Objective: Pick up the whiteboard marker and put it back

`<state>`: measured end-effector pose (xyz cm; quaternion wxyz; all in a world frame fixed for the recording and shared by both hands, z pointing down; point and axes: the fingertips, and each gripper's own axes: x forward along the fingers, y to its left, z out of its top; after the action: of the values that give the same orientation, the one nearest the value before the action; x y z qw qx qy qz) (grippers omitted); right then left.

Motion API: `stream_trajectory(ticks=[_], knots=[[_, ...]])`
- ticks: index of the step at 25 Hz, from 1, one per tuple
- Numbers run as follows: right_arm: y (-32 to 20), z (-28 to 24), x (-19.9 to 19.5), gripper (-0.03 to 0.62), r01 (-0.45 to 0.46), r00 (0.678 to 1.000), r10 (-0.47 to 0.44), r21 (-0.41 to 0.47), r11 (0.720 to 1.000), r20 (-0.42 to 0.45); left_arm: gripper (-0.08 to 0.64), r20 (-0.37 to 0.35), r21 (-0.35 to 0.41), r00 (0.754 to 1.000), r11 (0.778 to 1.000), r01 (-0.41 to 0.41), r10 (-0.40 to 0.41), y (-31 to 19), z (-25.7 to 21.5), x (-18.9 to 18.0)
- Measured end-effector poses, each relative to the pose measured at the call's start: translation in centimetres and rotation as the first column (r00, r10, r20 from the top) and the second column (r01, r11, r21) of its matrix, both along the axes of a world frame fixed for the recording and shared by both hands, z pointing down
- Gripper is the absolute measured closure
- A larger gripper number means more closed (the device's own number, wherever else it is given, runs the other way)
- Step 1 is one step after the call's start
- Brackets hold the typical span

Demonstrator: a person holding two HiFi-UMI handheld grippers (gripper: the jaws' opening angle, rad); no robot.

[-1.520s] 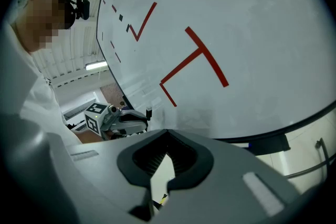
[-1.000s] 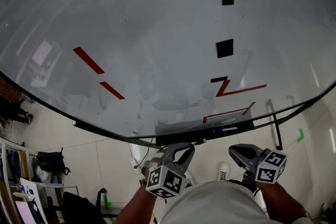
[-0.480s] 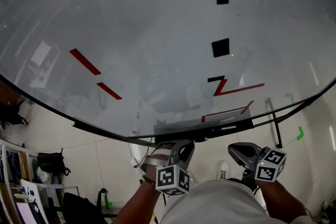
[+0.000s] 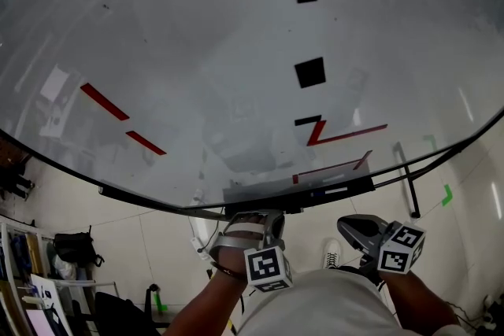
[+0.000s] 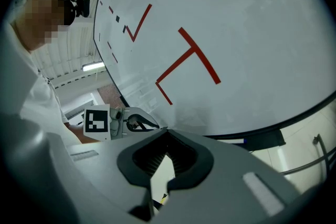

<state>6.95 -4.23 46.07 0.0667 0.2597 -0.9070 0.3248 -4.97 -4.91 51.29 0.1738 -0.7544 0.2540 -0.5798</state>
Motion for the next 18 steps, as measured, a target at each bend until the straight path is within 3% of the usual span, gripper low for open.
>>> stream_trajectory(ticks=[10, 18], knots=[[-0.7, 0.1, 0.7, 0.591, -0.027, 1.0, 0.027, 0.005, 1.0, 0.002, 0.508, 0.1, -0.005, 0.995, 1.0, 0.018, -0.017, -1.5, 1.5, -0.7], [-0.7, 0.2, 1.1, 0.591, -0.03, 1.0, 0.03, 0.003, 1.0, 0.003, 0.508, 0.113, -0.047, 0.993, 0.998, 0.049, -0.044, -1.7, 3.6, -0.6]])
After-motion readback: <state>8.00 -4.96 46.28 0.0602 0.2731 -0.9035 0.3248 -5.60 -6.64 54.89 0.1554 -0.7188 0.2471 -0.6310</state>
